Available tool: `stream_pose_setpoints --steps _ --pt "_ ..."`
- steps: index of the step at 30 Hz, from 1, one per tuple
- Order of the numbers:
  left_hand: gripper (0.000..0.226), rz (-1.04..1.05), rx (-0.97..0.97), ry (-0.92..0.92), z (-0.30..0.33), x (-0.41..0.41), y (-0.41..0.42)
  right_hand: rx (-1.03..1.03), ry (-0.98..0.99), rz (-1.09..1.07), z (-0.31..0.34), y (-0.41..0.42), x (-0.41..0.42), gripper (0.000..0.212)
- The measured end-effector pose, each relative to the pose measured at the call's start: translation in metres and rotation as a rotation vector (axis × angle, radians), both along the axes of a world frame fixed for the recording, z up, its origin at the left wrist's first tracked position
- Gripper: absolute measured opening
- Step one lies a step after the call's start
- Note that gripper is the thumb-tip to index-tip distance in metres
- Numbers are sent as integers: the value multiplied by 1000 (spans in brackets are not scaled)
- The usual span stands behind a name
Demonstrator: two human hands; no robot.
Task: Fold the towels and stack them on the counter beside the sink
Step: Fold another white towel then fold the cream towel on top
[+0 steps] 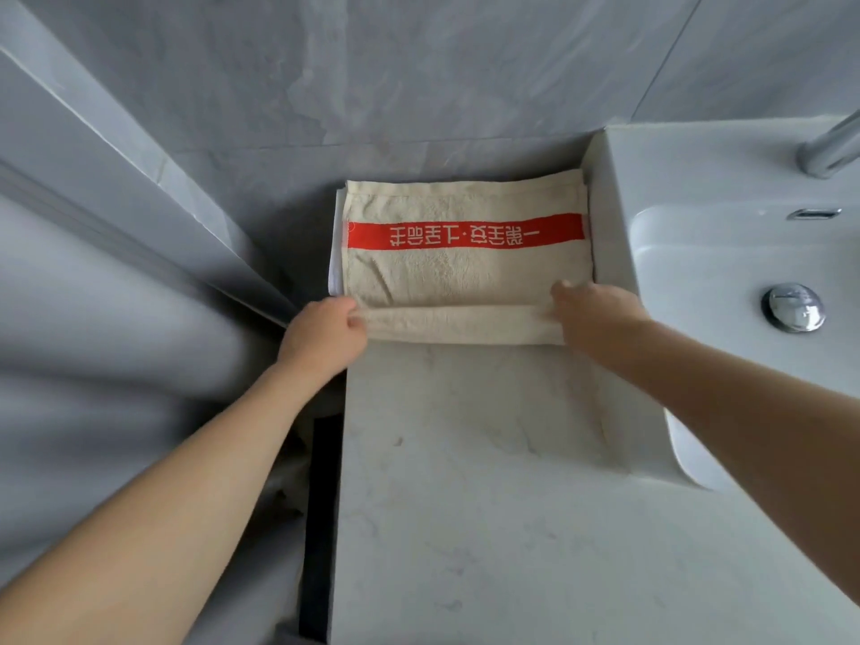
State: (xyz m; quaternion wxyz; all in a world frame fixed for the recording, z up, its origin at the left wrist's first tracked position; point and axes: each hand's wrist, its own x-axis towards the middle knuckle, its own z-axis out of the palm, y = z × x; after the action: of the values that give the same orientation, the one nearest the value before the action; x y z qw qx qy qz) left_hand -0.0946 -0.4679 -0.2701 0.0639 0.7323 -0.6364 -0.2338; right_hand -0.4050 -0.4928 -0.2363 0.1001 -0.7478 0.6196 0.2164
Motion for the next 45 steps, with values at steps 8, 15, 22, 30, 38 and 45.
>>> stream_pose_setpoints --steps 8,15,22,30,38,45 --pt "9 564 -47 783 22 15 -89 -329 118 148 31 -97 -6 36" --pt "16 536 -230 585 -7 -1 -149 -315 344 213 13 -155 -1 34" --pt "24 432 -329 251 -33 -13 -172 -303 390 114 -12 -178 -8 30" --pt "23 494 -145 285 -28 -2 -165 -529 -149 -109 -31 -123 29 40" --pt "30 365 -9 181 -21 -9 -110 -230 -423 -207 -91 -89 44 70" --pt "20 180 -254 -160 -42 -1 -95 -319 -613 -274 -101 -94 27 68"
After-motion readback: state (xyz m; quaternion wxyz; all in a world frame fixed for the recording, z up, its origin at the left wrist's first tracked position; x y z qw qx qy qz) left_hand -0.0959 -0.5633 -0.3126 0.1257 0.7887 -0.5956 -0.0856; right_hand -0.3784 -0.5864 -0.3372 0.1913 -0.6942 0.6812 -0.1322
